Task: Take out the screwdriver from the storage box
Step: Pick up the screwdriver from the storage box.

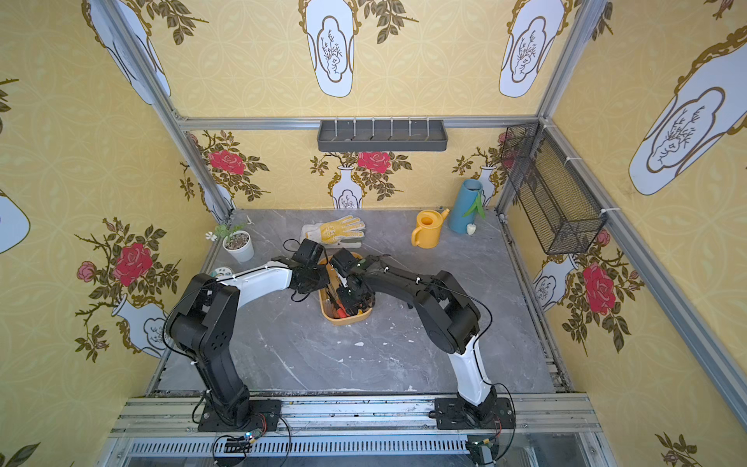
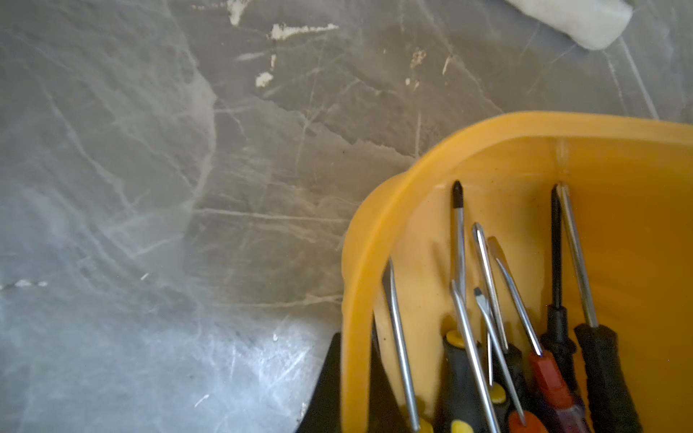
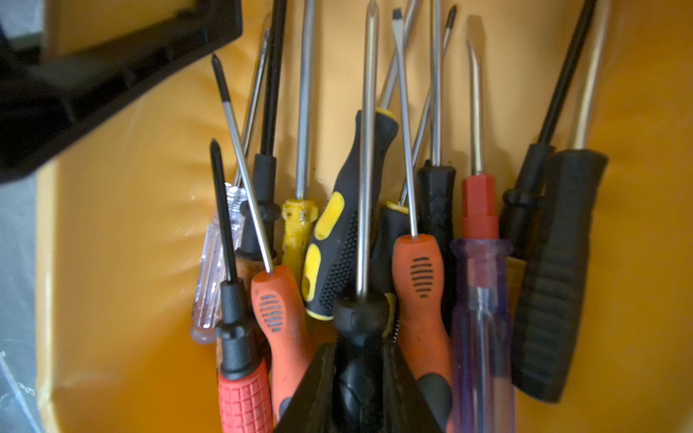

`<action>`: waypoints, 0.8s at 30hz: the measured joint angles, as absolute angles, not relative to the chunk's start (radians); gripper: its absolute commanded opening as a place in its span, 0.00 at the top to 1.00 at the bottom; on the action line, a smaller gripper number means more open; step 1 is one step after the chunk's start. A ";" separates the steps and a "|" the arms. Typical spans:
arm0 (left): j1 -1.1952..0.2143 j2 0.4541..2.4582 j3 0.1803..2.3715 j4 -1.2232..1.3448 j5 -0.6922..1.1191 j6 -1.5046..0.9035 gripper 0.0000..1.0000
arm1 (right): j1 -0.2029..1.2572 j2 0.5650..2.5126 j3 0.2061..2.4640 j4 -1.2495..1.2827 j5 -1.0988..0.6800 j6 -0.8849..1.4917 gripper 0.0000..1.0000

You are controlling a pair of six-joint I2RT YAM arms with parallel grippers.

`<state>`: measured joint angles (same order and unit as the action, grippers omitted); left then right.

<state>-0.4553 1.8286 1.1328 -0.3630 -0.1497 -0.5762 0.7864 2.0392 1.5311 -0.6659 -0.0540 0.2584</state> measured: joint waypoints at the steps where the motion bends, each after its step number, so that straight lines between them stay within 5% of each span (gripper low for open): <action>1: -0.456 1.828 1.131 -0.362 -0.150 -0.576 1.00 | 0.786 2.042 1.536 -0.672 -0.054 0.259 0.68; 24: -0.458 1.842 1.180 -0.449 -0.144 -0.577 1.00 | 0.786 2.054 1.559 -0.696 -0.078 0.310 0.94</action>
